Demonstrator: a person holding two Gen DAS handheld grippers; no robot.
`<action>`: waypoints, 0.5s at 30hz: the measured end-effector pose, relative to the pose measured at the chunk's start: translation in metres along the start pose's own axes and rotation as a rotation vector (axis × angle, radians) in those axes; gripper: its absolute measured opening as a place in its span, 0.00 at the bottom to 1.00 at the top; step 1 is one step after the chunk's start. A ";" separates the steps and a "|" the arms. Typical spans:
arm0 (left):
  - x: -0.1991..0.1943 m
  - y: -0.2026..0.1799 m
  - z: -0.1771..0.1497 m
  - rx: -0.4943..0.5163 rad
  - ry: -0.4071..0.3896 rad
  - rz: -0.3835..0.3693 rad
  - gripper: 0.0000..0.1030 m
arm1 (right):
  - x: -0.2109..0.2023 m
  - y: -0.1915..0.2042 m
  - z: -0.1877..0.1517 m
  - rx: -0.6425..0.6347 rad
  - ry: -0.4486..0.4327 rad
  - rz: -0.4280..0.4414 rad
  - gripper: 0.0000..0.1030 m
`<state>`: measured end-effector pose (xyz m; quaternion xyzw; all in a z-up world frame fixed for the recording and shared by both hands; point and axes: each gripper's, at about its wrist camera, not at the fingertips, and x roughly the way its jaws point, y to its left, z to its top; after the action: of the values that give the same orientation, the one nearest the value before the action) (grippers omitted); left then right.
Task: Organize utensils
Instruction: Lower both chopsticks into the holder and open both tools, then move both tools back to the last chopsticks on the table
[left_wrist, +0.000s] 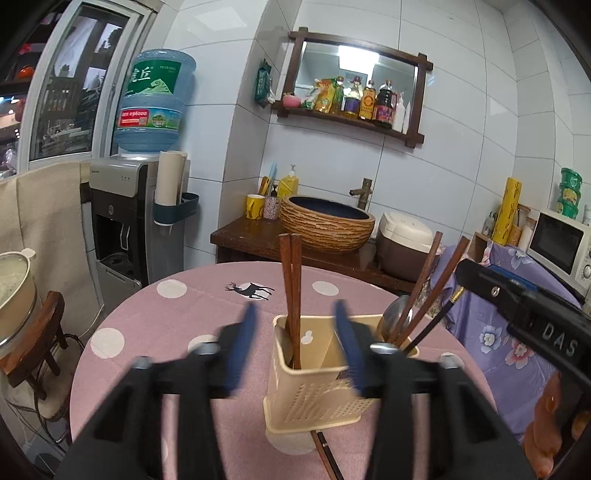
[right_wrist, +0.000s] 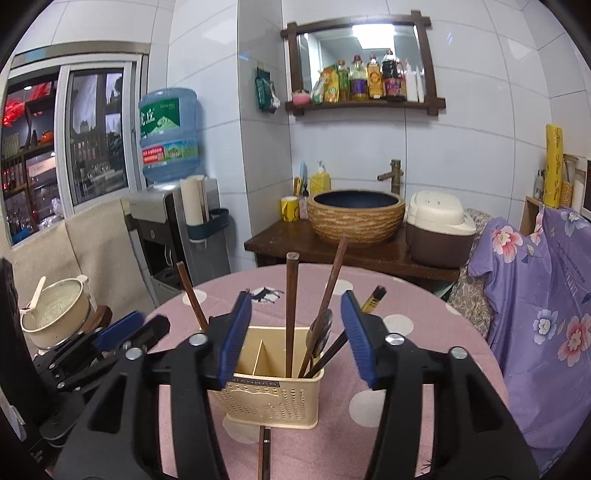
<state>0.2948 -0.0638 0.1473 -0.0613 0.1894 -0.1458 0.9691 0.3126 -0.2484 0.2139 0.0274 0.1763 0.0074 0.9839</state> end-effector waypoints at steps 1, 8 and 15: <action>-0.008 0.002 -0.004 -0.004 -0.012 -0.001 0.55 | -0.006 0.001 -0.001 -0.010 -0.012 -0.002 0.50; -0.032 0.016 -0.039 -0.011 0.028 0.007 0.81 | -0.048 0.004 -0.028 -0.031 -0.061 0.024 0.58; -0.042 0.011 -0.086 0.100 0.058 0.073 0.94 | -0.041 0.008 -0.087 -0.047 0.078 0.055 0.65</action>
<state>0.2276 -0.0460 0.0805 -0.0018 0.2122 -0.1215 0.9696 0.2434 -0.2374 0.1468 0.0088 0.2133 0.0394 0.9761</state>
